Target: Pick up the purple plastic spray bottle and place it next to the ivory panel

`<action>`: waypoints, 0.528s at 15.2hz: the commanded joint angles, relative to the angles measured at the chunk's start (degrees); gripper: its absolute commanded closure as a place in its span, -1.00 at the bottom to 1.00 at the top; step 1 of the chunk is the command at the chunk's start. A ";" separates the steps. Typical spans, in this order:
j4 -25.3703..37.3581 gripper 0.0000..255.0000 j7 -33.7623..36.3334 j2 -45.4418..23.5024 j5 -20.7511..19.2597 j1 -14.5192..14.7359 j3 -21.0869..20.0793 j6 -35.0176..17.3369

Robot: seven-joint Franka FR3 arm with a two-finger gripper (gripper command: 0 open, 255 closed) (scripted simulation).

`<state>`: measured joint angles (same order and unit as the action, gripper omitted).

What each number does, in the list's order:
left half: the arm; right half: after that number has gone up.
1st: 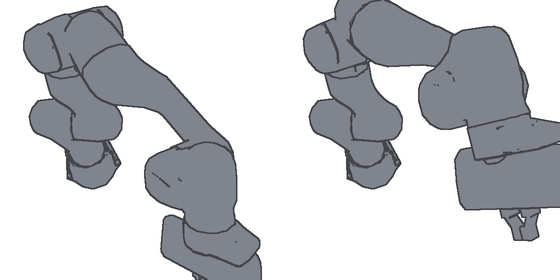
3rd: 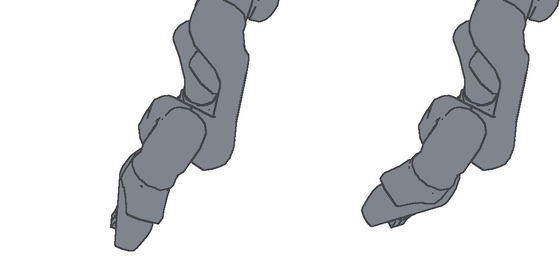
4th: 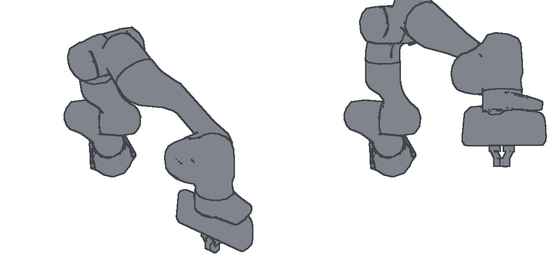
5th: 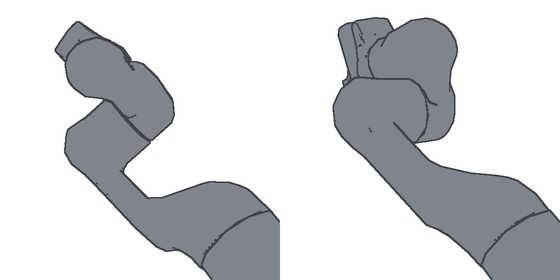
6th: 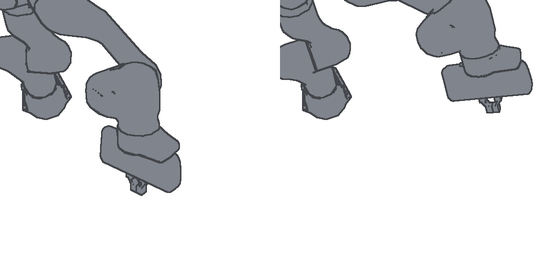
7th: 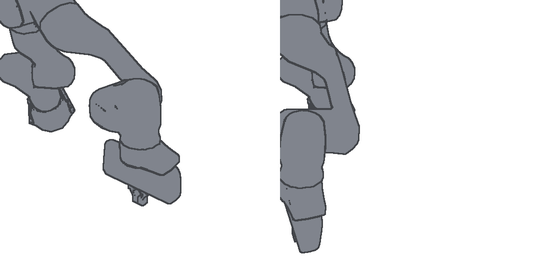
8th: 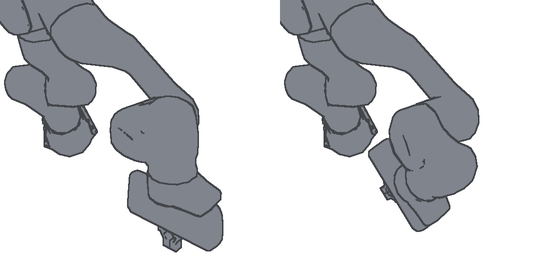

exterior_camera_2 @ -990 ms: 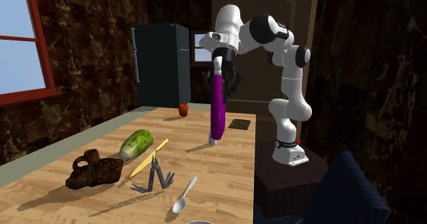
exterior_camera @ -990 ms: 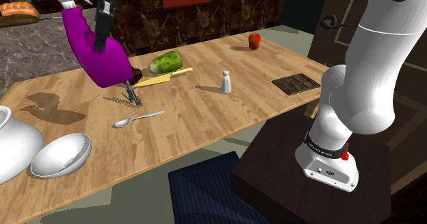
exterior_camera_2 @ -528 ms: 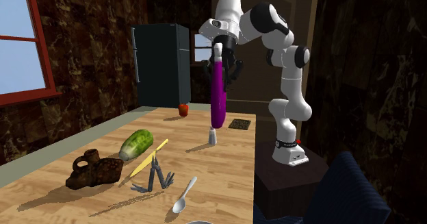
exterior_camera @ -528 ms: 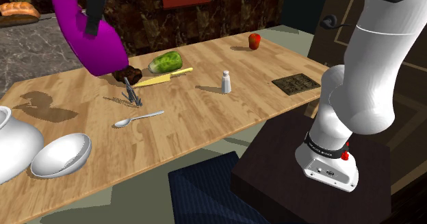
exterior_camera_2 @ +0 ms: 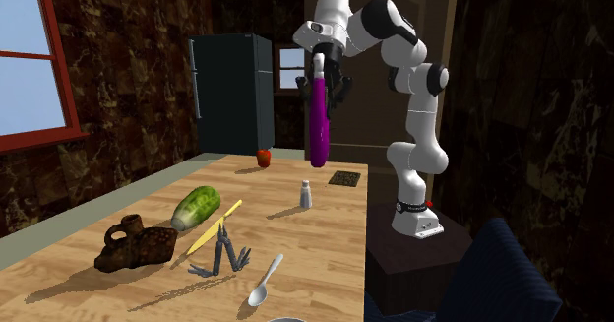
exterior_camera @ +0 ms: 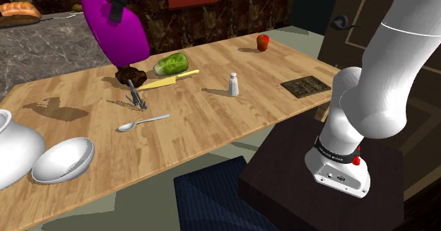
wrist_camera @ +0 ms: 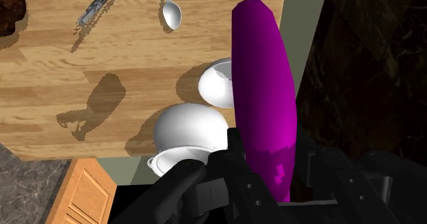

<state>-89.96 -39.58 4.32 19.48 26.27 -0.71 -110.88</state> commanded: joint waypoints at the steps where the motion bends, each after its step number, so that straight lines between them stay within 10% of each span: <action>1: -5.39 1.00 -1.68 4.65 0.65 -0.61 0.76 -0.22; 8: -17.70 1.00 -6.94 17.65 1.42 -2.64 4.48 2.40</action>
<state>-105.98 -45.88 20.13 20.90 23.89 3.30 -108.90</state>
